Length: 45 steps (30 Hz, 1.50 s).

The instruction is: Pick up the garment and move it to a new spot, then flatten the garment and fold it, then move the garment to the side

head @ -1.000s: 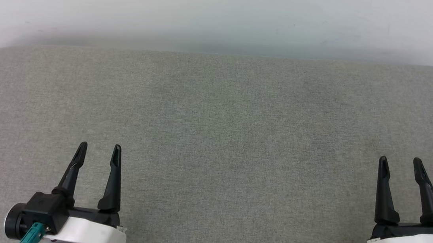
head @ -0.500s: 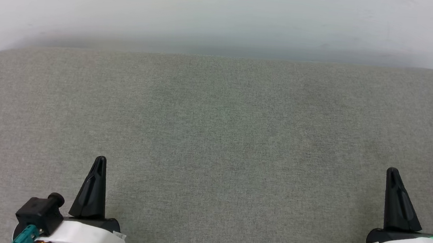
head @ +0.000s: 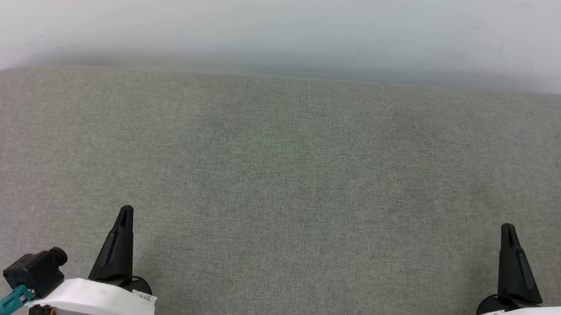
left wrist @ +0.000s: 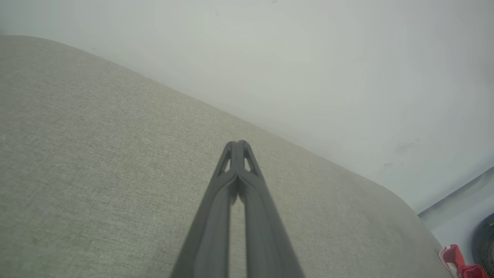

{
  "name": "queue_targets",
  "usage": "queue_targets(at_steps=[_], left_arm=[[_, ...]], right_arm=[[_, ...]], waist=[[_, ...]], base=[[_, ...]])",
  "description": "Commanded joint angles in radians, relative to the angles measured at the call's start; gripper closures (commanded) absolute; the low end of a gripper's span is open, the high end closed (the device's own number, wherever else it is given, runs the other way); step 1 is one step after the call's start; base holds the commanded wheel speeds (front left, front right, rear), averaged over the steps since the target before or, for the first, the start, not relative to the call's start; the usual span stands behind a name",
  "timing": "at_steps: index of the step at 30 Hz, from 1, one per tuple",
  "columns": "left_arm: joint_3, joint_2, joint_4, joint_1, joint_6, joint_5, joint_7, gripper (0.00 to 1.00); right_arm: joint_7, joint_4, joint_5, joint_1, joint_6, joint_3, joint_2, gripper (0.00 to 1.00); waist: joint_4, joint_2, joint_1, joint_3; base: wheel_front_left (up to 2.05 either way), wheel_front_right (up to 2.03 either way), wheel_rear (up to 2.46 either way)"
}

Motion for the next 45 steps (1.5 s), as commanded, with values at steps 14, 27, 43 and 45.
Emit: queue_targets(at_steps=[14,27,43,45], left_arm=[[0.009,0.016,0.025,-0.048,-0.004,-0.232,0.049,1.0],[0.016,0.019,0.052,-0.063,-0.006,-0.402,0.09,1.0],[0.027,0.02,0.081,-0.08,-0.007,-0.582,0.136,1.0],[0.028,0.02,0.085,-0.082,-0.007,-0.603,0.141,1.0]], right_arm=[[0.048,0.019,0.237,-0.039,0.0,0.0,-0.014,1.0],[0.087,0.044,0.41,-0.051,0.0,-0.003,-0.014,1.0],[0.131,0.071,0.594,-0.063,0.0,-0.009,-0.012,1.0],[0.136,0.074,0.615,-0.064,0.0,-0.01,-0.011,1.0]], waist=[[0.002,0.0,0.0,-0.013],[0.004,0.0,0.0,-0.025],[0.007,0.0,0.0,-0.039],[0.007,0.0,0.0,-0.041]], base=[[0.0,0.0,0.0],[0.0,0.0,0.0],[0.0,0.0,0.0],[0.0,0.0,0.0]])
